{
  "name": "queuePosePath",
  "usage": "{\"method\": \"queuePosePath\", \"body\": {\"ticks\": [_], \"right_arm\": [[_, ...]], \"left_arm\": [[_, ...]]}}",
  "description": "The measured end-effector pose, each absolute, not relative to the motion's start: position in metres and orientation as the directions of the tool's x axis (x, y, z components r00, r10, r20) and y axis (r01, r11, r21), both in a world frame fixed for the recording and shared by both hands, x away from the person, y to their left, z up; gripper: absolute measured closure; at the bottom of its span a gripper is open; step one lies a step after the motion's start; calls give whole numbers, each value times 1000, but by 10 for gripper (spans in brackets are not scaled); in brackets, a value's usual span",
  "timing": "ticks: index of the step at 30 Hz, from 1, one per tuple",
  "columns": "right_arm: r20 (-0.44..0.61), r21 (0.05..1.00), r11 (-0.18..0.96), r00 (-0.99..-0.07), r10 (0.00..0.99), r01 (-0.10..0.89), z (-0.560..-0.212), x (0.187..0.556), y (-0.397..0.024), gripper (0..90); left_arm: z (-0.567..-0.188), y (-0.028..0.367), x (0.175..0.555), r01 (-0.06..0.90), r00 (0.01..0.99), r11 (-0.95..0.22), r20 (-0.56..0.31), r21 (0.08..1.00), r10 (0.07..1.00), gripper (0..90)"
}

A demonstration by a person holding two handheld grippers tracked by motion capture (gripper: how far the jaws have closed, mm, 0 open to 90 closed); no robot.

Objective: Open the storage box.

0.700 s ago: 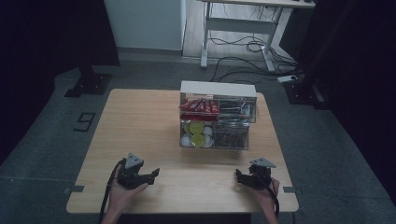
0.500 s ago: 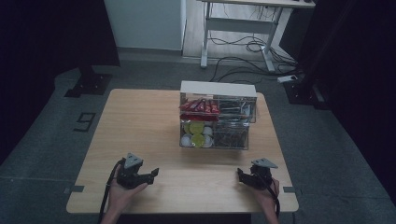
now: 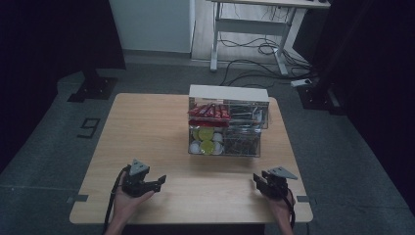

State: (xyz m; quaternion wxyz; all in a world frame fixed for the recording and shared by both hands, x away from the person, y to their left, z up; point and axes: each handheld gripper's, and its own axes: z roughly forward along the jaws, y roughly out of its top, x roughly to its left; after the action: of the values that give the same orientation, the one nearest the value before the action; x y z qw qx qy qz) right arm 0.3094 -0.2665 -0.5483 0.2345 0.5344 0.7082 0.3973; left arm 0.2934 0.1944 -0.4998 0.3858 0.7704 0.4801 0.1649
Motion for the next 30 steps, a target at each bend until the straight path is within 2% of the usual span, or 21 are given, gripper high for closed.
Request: {"method": "queuePosePath", "body": {"ticks": [2,6,7,12,17,30], "right_arm": [[115,828,88,-322,940,553,-544,307,-269,672],[136,839,71,-335,932,539,-541,305,-270,739],[149,843,69,-354,923,534,-540,304,-271,787],[182,844,59,-388,904,532,-537,304,-270,857],[197,854,53,-415,888,518,-531,306,-266,892],[200,859,75,-468,861,506,-526,315,-248,895]], "left_arm": [[-501,194,295,617,485,-244,-117,748,867,249],[-500,193,295,612,489,-244,-118,752,865,249],[-499,193,296,610,491,-244,-117,754,863,249],[-501,191,295,597,482,-236,-108,767,869,263],[-502,188,294,590,490,-243,-102,770,866,263],[-503,188,294,596,484,-243,-101,765,869,263]]}}
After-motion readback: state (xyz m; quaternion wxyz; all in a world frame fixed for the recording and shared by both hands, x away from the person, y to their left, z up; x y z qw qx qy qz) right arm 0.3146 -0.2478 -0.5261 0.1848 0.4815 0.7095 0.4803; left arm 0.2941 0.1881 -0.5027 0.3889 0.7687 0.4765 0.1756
